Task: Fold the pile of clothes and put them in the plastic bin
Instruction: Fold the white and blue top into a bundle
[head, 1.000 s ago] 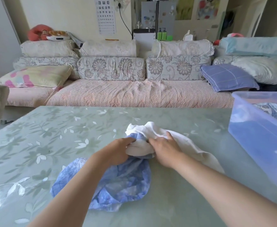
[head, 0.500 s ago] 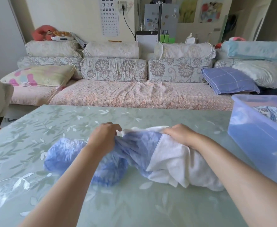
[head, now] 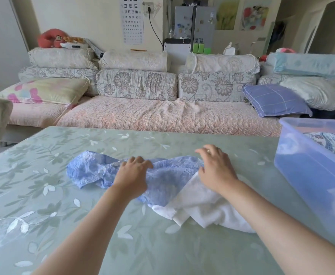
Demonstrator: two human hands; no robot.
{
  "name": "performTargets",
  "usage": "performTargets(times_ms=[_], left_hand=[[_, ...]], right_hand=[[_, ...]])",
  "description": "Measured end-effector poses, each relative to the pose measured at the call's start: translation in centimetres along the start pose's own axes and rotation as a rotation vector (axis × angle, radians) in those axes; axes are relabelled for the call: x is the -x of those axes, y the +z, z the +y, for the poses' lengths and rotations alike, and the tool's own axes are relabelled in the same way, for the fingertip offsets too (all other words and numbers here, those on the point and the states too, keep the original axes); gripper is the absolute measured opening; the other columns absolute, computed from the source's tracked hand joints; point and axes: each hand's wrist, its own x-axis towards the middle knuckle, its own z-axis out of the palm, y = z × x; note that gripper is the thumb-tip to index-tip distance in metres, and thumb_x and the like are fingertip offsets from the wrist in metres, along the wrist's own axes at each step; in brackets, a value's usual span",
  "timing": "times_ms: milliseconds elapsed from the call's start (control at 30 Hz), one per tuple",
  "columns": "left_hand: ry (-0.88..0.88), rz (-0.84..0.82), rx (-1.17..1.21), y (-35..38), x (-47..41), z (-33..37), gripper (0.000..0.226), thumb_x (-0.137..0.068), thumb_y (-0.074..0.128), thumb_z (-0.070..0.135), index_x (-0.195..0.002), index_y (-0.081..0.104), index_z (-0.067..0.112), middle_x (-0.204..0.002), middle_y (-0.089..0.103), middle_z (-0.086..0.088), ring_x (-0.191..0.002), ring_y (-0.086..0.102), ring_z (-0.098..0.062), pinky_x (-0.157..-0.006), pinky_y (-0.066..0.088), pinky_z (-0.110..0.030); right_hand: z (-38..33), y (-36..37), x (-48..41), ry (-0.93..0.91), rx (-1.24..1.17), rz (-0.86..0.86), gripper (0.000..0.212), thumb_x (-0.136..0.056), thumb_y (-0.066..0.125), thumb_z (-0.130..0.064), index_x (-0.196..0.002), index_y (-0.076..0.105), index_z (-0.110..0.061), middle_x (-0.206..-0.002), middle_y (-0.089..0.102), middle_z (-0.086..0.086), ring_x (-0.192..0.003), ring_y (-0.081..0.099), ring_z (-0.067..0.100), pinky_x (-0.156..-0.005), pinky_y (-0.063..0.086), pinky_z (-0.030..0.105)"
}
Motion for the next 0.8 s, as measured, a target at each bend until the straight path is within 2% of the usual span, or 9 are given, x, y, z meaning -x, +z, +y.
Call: performTargets(times_ms=[100,167,200,333,433,533,633,700,800], left_hand=[[0.171,-0.149,0.193,0.9,0.1,2.5,0.068,-0.080,0.061,0.029,-0.141,0.037,0.048,-0.143,0.039,0.010,-0.132,0.035,-0.018,-0.109,0.031,-0.038],[0.172,-0.326,0.236,2.1,0.6,3.3,0.071,-0.082,0.065,0.038,-0.144,0.032,0.048,-0.140,0.044,0.007,-0.129,0.042,-0.020,-0.104,0.037,-0.036],[0.159,-0.362,0.225,2.6,0.7,3.3,0.065,-0.085,0.064,0.036,-0.142,0.036,0.046,-0.135,0.050,0.006,-0.125,0.047,-0.020,-0.099,0.042,-0.035],[0.118,-0.457,0.202,2.4,0.1,3.3,0.040,-0.089,0.052,0.019,-0.124,0.057,0.037,-0.112,0.059,0.008,-0.103,0.056,-0.018,-0.087,0.048,-0.031],[0.101,-0.563,0.219,1.7,-0.3,3.2,0.041,-0.088,0.049,0.021,-0.121,0.061,0.042,-0.117,0.063,0.014,-0.106,0.058,-0.014,-0.092,0.049,-0.029],[0.046,-0.424,0.248,1.1,-0.7,3.5,0.032,-0.091,0.047,0.026,-0.112,0.066,0.042,-0.115,0.065,0.015,-0.104,0.060,-0.012,-0.092,0.049,-0.029],[0.007,-0.101,0.390,-0.1,-1.7,4.5,0.034,-0.095,0.048,0.022,-0.123,0.059,0.037,-0.115,0.064,0.008,-0.092,0.063,-0.015,-0.082,0.050,-0.029],[0.027,0.112,0.534,-1.1,-2.2,5.3,0.044,-0.097,0.050,0.020,-0.137,0.046,0.036,-0.121,0.059,0.004,-0.096,0.063,-0.019,-0.084,0.051,-0.033],[-0.054,0.244,0.845,-2.8,-3.0,5.7,0.050,-0.101,0.046,0.030,-0.147,0.032,0.045,-0.136,0.048,0.001,-0.116,0.055,-0.021,-0.097,0.043,-0.033]], right_hand=[[-2.2,1.1,0.8,-0.194,-0.082,-0.248,0.064,-0.076,0.051,-0.029,-0.140,0.050,-0.024,-0.150,0.041,0.007,-0.139,0.040,0.030,-0.112,0.033,0.044],[-2.7,1.9,1.4,-0.063,-0.106,-0.423,0.066,-0.086,0.049,-0.037,-0.150,0.034,-0.029,-0.163,0.016,0.005,-0.148,0.023,0.026,-0.116,0.026,0.045],[-2.5,2.1,1.3,0.035,-0.152,-0.425,0.062,-0.092,0.047,-0.039,-0.151,0.030,-0.028,-0.165,0.010,0.005,-0.149,0.021,0.026,-0.116,0.025,0.044],[0.0,1.8,0.3,0.382,-0.260,-0.116,0.049,-0.099,0.051,-0.030,-0.142,0.038,-0.010,-0.149,0.030,0.020,-0.130,0.046,0.038,-0.102,0.038,0.038],[1.8,1.5,0.5,0.589,-0.117,-0.274,0.050,-0.094,0.056,-0.030,-0.137,0.041,-0.010,-0.137,0.051,0.016,-0.120,0.057,0.035,-0.092,0.046,0.037],[2.1,1.5,0.5,0.624,-0.147,-0.335,0.038,-0.095,0.056,-0.036,-0.126,0.061,-0.016,-0.131,0.062,0.011,-0.120,0.060,0.032,-0.093,0.047,0.033],[1.0,1.2,-0.7,0.500,-0.304,-0.068,0.022,-0.092,0.062,-0.033,-0.106,0.074,-0.021,-0.119,0.070,0.006,-0.110,0.064,0.030,-0.086,0.049,0.031],[-0.7,0.4,-1.2,0.350,-0.582,0.094,0.014,-0.090,0.066,-0.025,-0.100,0.077,-0.025,-0.112,0.074,-0.001,-0.108,0.066,0.021,-0.089,0.050,0.029],[-3.8,-0.7,-0.4,0.082,-0.972,-0.100,0.028,-0.088,0.070,-0.014,-0.106,0.075,-0.034,-0.119,0.070,-0.010,-0.112,0.063,0.006,-0.103,0.048,0.030]])
